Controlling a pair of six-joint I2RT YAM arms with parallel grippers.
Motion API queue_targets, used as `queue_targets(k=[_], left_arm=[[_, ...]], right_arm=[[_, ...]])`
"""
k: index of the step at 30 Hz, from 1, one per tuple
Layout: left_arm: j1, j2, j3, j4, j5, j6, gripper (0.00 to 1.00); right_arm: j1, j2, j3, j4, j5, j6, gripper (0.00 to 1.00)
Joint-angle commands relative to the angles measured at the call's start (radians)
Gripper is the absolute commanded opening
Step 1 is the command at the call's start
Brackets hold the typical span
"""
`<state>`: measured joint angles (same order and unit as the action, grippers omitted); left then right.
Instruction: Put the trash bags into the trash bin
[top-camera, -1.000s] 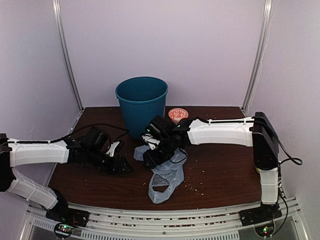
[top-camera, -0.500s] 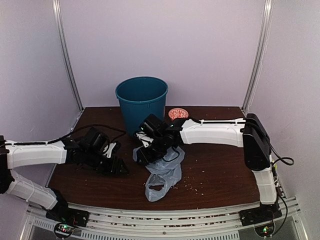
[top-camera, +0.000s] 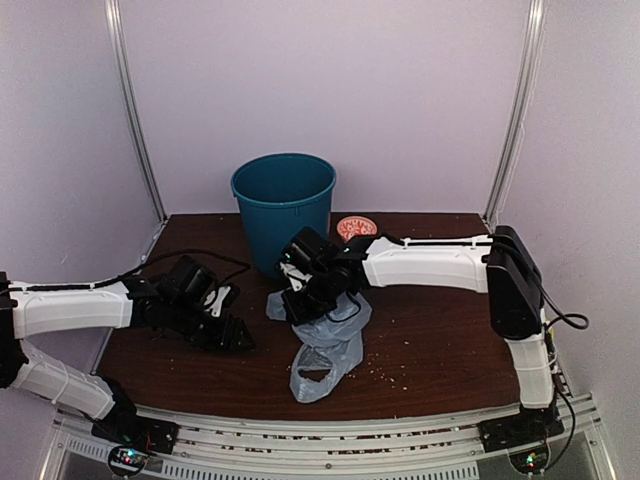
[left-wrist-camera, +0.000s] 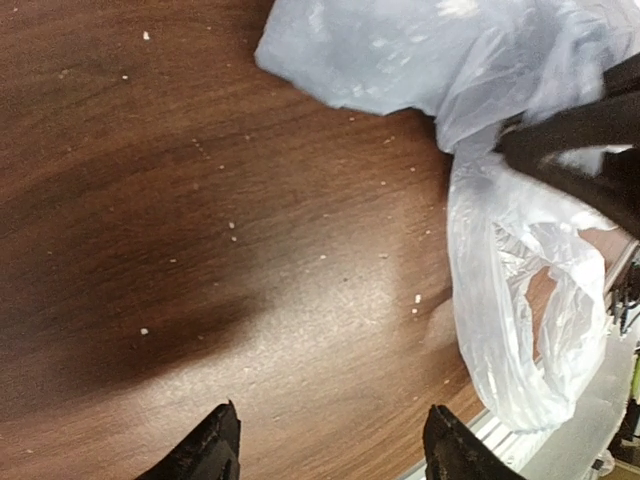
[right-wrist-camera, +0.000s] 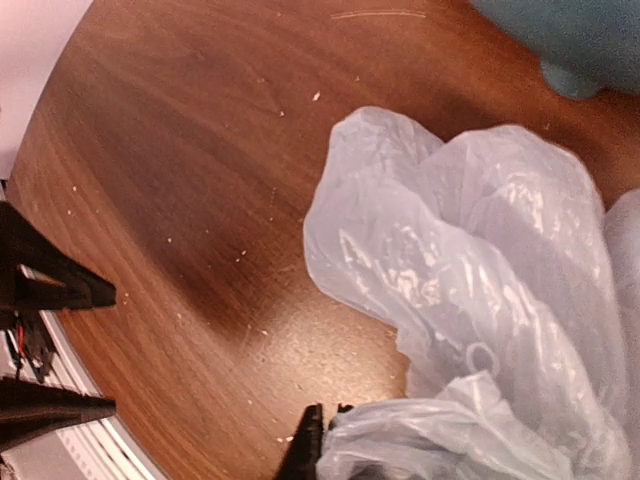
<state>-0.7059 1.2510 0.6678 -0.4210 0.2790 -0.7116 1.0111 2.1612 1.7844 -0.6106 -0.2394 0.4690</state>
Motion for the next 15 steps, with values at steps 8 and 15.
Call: queue_targets(k=[8,15], left_arm=[[-0.001,0.009,0.065,0.037,-0.088,0.111,0.67],[-0.004,0.059,0.093,0.147,-0.026,0.071,0.65]], right_arm=[[-0.099,-0.449,-0.129,0.017,0.221,0.061,0.0],[-0.217,-0.71,-0.149,0.02,0.328,0.087,0.0]])
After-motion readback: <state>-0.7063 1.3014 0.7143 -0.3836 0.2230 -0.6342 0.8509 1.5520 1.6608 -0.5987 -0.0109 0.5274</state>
